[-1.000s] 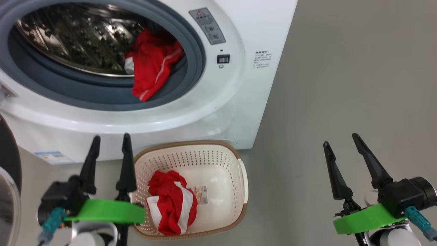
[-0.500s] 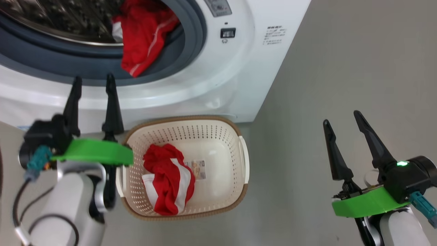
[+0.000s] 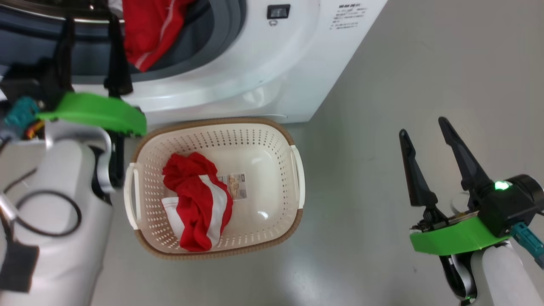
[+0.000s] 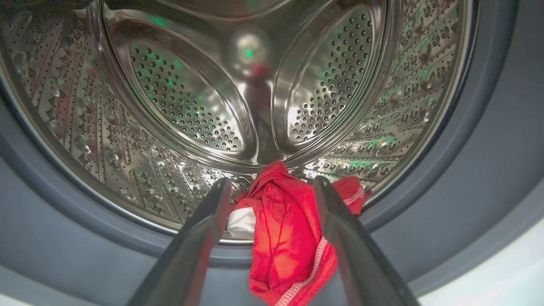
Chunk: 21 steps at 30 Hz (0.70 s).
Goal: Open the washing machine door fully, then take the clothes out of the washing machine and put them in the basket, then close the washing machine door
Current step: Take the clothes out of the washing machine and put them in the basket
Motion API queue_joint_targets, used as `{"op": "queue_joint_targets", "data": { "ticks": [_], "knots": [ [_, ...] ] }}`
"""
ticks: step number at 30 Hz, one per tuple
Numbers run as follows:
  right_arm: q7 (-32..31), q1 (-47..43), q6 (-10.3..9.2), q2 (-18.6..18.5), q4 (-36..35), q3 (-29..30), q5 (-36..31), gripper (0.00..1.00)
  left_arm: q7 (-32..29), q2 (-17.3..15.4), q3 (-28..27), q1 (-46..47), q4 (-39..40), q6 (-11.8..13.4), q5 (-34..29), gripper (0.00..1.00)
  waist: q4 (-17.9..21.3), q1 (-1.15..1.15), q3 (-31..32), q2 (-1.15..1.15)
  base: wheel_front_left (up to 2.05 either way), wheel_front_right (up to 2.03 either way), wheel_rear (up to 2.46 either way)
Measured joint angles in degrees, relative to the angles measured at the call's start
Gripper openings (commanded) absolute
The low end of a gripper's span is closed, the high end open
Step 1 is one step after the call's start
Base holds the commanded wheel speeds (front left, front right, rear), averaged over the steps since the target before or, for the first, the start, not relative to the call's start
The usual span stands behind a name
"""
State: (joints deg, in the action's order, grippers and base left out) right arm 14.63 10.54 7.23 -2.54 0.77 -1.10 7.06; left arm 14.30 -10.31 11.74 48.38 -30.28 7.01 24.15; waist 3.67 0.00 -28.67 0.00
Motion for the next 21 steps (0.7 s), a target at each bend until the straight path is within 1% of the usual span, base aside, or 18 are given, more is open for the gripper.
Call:
{"op": "queue_joint_targets", "data": {
  "ticks": [5,7,11,13,16,18,21],
  "knots": [
    [0.0,1.69,0.0,-0.05,-0.03,-0.45,0.38,1.0,0.02,-0.07,-0.47,5.73,-4.74,-0.62,0.0,1.0,0.64,0.0,-2.05,0.0,0.0,0.0,0.0],
    [0.0,1.96,0.0,-0.09,-0.05,-0.67,0.42,1.0,0.18,0.1,-1.32,7.67,-6.37,-1.8,0.45,1.0,0.93,0.0,-2.8,0.0,0.0,0.0,0.0],
    [0.0,3.0,0.0,-0.11,-0.13,-0.82,0.43,1.0,-1.08,0.88,-3.49,11.61,-10.38,-4.74,4.77,1.0,1.44,0.0,-4.26,0.0,0.0,0.0,0.0],
    [0.0,3.19,0.0,-0.13,-0.18,-0.8,0.43,1.0,-3.0,1.33,-4.46,13.55,-12.32,-6.94,7.16,1.0,1.61,0.0,-4.9,0.0,0.0,0.0,0.0],
    [0.0,3.19,0.0,-0.13,-0.13,-0.94,0.43,1.0,-7.86,2.16,-4.66,15.82,-15.45,-9.61,10.11,1.0,1.81,0.0,-5.4,0.0,0.0,0.0,0.0],
    [0.01,3.19,0.0,-0.14,-0.12,-1.08,0.43,1.0,-11.21,2.41,-4.44,16.96,-17.34,-10.65,10.96,1.0,1.89,0.0,-5.47,0.0,0.0,0.0,0.0],
    [0.0,3.19,0.0,-0.14,-0.12,-1.36,0.44,1.0,-14.89,2.32,-3.65,18.52,-19.58,-11.11,11.65,1.0,1.95,0.0,-5.43,0.0,0.0,0.0,0.0]
  ]
}}
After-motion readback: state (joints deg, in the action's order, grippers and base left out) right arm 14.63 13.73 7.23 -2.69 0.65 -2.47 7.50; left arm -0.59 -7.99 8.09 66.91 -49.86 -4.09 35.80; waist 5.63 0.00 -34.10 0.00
